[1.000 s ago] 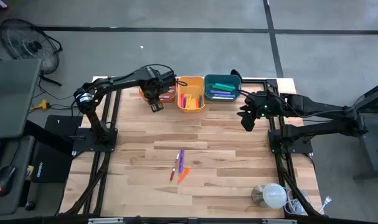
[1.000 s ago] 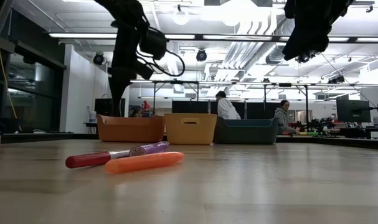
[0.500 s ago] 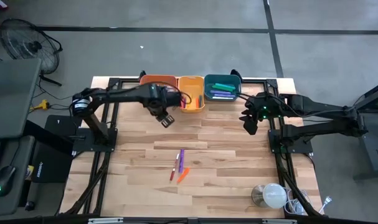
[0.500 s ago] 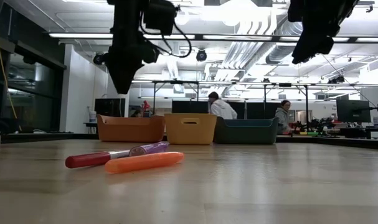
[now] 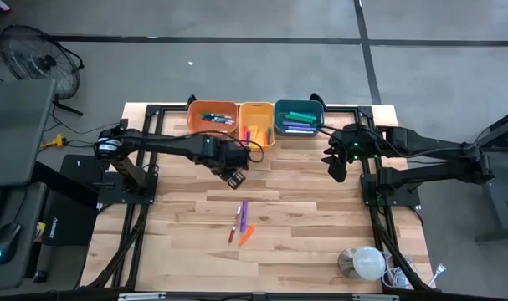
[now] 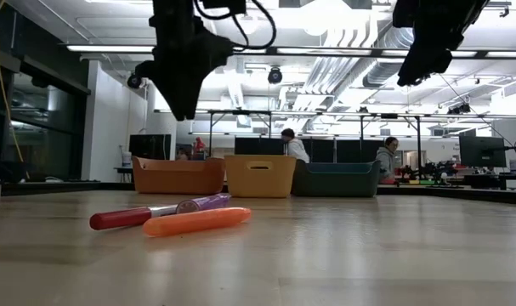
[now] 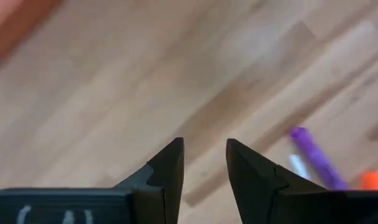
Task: Pick & Place Markers
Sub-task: Put the red marker into the orange bin
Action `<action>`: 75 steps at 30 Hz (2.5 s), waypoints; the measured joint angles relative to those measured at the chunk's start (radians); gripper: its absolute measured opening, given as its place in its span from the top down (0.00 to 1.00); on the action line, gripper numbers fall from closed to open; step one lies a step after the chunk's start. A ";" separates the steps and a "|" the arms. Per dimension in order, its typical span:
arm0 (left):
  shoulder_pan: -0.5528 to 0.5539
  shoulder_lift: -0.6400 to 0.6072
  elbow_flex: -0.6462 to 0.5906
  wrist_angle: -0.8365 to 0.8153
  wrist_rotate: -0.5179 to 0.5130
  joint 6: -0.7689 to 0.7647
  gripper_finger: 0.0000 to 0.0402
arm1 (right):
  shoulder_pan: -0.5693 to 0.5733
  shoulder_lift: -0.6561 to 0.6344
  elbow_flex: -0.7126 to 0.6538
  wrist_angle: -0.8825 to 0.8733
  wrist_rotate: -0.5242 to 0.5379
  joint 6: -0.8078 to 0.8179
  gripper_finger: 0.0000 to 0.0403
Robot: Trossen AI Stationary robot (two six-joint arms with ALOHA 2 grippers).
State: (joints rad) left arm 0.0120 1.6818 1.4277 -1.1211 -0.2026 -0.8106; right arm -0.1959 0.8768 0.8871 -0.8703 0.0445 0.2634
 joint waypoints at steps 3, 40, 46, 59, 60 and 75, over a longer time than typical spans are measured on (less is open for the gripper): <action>-0.036 0.021 -0.001 0.031 0.035 -0.047 0.71 | 0.000 0.000 0.000 0.000 0.000 -0.003 0.67; -0.275 0.349 0.002 0.281 0.302 -0.451 0.71 | 0.000 0.000 0.000 0.015 0.000 -0.041 0.67; -0.281 0.370 0.005 0.282 0.313 -0.452 0.71 | 0.000 0.000 0.000 0.015 0.000 -0.054 0.67; -0.301 0.374 0.003 0.255 0.276 -0.448 0.90 | 0.000 0.000 0.000 0.014 0.000 -0.063 0.67; -0.301 0.374 0.002 0.254 0.276 -0.436 0.93 | 0.000 0.000 0.000 0.014 0.000 -0.063 0.67; -0.262 0.363 -0.118 0.284 0.332 -0.289 0.96 | 0.000 0.000 0.000 0.013 0.000 -0.063 0.67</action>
State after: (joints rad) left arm -0.2504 2.0449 1.3098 -0.8371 0.1291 -1.0994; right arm -0.1955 0.8764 0.8871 -0.8568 0.0448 0.2001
